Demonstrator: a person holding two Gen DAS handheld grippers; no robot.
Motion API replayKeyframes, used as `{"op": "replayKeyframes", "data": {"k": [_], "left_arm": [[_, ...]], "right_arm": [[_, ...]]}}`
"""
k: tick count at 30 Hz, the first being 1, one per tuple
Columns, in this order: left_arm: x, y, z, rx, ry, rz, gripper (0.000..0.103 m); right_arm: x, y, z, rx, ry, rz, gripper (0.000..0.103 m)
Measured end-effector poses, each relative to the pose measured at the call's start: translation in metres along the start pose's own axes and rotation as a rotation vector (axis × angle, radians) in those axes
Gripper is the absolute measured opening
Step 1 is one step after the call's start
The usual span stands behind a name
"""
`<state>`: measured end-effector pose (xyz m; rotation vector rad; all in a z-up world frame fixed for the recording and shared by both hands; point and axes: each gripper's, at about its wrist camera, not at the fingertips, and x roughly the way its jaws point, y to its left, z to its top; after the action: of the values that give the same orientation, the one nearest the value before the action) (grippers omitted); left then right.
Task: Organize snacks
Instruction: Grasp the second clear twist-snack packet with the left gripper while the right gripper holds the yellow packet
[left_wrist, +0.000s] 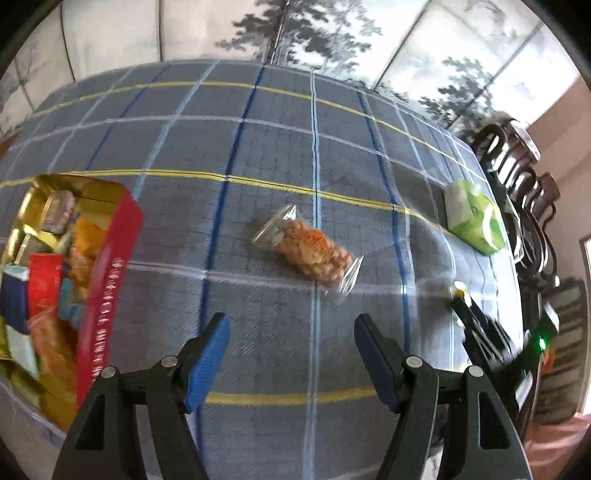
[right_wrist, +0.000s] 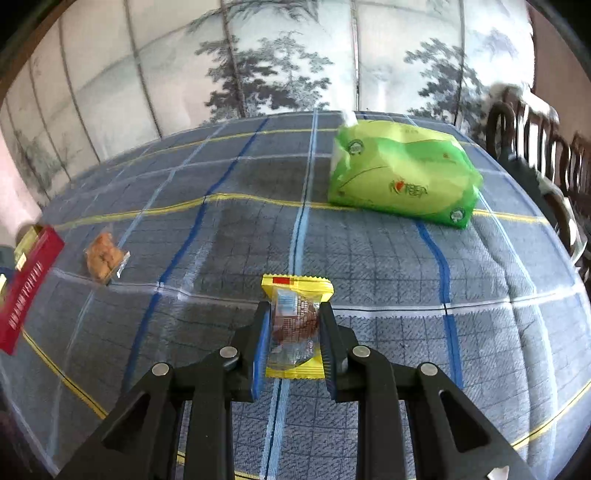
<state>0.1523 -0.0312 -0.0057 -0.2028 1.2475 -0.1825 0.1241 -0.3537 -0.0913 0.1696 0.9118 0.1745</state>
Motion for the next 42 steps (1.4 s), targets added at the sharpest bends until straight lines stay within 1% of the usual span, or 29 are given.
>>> {"op": "replayKeyframes", "data": {"k": [1, 2, 4, 5, 7, 9, 10, 12, 14, 17, 20, 23, 27, 28, 30, 31, 33, 34, 35, 37, 38, 39, 40, 42], "left_arm": [[0.01, -0.005, 0.006, -0.009, 0.019, 0.015, 0.071], [0.017, -0.007, 0.01, -0.023, 0.041, 0.011, 0.071], [0.029, -0.007, 0.018, -0.076, 0.057, -0.026, 0.071], [0.035, -0.006, 0.022, -0.115, 0.056, -0.033, 0.071], [0.047, -0.002, 0.029, -0.204, 0.079, -0.044, 0.071], [0.059, 0.005, 0.034, -0.309, 0.106, -0.074, 0.071], [0.063, 0.007, 0.035, -0.348, 0.116, -0.072, 0.071], [0.068, 0.008, 0.037, -0.388, 0.121, -0.057, 0.071], [0.072, 0.003, 0.039, -0.402, 0.122, -0.034, 0.071], [0.077, -0.002, 0.042, -0.424, 0.13, 0.031, 0.071], [0.084, -0.004, 0.043, -0.466, 0.122, 0.067, 0.07], [0.093, -0.011, 0.048, -0.479, 0.135, 0.115, 0.07], [0.098, -0.017, 0.051, -0.501, 0.131, 0.169, 0.069], [0.1, -0.019, 0.052, -0.505, 0.133, 0.187, 0.069], [0.105, -0.029, 0.053, -0.465, 0.152, 0.258, 0.063], [0.107, -0.033, 0.053, -0.444, 0.16, 0.28, 0.059], [0.107, -0.037, 0.05, -0.409, 0.156, 0.321, 0.046], [0.106, -0.038, 0.047, -0.4, 0.145, 0.322, 0.041], [0.105, -0.039, 0.043, -0.373, 0.133, 0.32, 0.041], [0.103, -0.047, 0.034, -0.277, 0.097, 0.35, 0.041], [0.1, -0.049, 0.027, -0.243, 0.081, 0.351, 0.041], [0.097, -0.048, 0.018, -0.226, 0.067, 0.33, 0.041], [0.095, -0.05, 0.01, -0.209, 0.052, 0.328, 0.04], [0.085, -0.048, -0.006, -0.149, -0.002, 0.345, 0.04]], "right_arm": [[-0.001, -0.004, 0.0, 0.015, -0.003, 0.006, 0.023], [0.0, -0.006, 0.0, 0.027, 0.0, 0.015, 0.023], [0.001, -0.011, 0.0, 0.047, 0.008, 0.038, 0.023], [0.001, -0.012, 0.0, 0.051, 0.008, 0.05, 0.023], [0.001, -0.012, 0.0, 0.047, 0.006, 0.065, 0.023], [0.001, -0.011, 0.0, 0.038, 0.009, 0.079, 0.023], [0.002, -0.011, 0.0, 0.039, 0.01, 0.088, 0.023], [0.001, -0.015, 0.001, 0.054, 0.007, 0.11, 0.023], [0.0, -0.019, 0.0, 0.074, 0.002, 0.128, 0.023], [-0.002, -0.022, 0.0, 0.084, -0.009, 0.142, 0.023], [-0.004, -0.025, 0.0, 0.099, -0.022, 0.156, 0.024], [-0.006, -0.027, 0.0, 0.11, -0.031, 0.167, 0.024], [-0.006, -0.027, 0.0, 0.117, -0.035, 0.174, 0.024], [-0.006, -0.028, 0.0, 0.118, -0.035, 0.174, 0.024], [-0.006, -0.028, 0.0, 0.123, -0.034, 0.174, 0.025], [-0.006, -0.028, 0.0, 0.128, -0.033, 0.172, 0.025], [-0.005, -0.03, -0.001, 0.134, -0.03, 0.172, 0.025], [-0.004, -0.03, -0.001, 0.136, -0.026, 0.168, 0.025], [-0.004, -0.029, -0.001, 0.136, -0.021, 0.164, 0.025], [-0.002, -0.031, 0.0, 0.135, -0.014, 0.158, 0.025], [-0.001, -0.031, 0.0, 0.135, -0.01, 0.155, 0.025], [0.0, -0.031, 0.001, 0.134, -0.003, 0.151, 0.025], [0.002, -0.03, 0.001, 0.133, 0.005, 0.144, 0.025], [0.004, -0.028, 0.001, 0.129, 0.019, 0.131, 0.025]]}}
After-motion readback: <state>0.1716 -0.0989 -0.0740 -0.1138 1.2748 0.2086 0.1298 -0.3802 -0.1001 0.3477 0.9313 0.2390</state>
